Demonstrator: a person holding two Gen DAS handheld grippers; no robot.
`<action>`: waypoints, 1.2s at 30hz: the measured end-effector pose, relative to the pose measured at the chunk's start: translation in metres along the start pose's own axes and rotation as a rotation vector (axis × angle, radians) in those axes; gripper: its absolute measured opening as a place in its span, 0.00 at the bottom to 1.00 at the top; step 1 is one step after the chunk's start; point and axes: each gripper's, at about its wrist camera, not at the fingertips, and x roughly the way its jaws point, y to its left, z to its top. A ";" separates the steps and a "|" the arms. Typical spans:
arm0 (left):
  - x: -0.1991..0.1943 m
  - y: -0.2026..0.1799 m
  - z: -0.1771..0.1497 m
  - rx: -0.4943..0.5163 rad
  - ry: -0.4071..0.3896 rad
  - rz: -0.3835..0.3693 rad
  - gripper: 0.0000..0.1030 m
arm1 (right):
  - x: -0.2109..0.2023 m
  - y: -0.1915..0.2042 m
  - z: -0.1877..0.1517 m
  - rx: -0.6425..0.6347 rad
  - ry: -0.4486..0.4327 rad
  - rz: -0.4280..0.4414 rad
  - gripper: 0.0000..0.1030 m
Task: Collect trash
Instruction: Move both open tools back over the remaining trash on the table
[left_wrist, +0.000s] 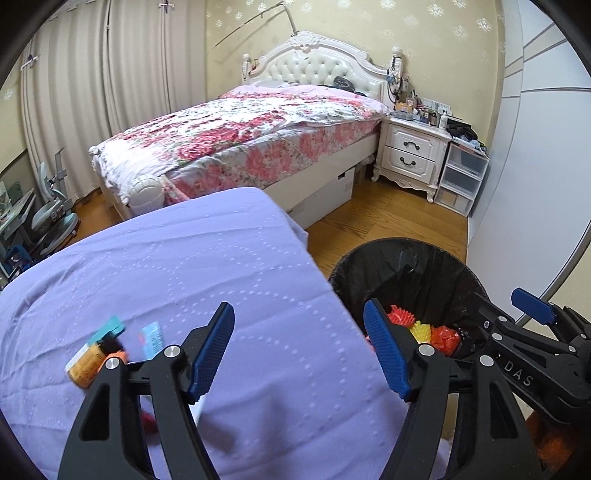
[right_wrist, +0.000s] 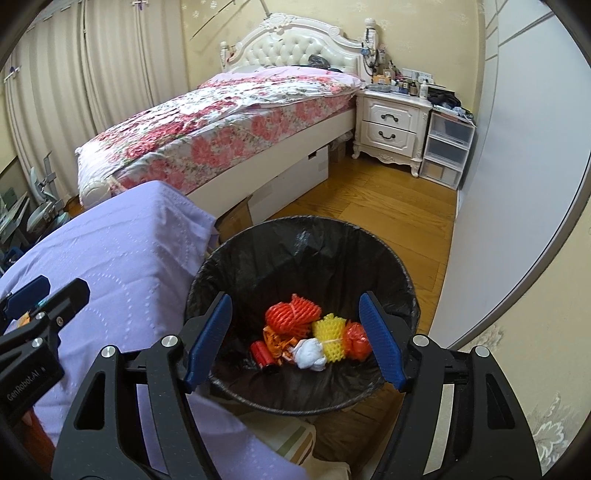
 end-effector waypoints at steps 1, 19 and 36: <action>-0.004 0.004 -0.002 -0.004 0.000 0.004 0.69 | -0.003 0.004 -0.003 -0.011 0.000 0.007 0.68; -0.048 0.092 -0.069 -0.142 0.044 0.156 0.69 | -0.031 0.068 -0.047 -0.136 0.030 0.114 0.68; -0.021 0.115 -0.079 -0.178 0.138 0.170 0.70 | -0.030 0.097 -0.061 -0.181 0.057 0.166 0.68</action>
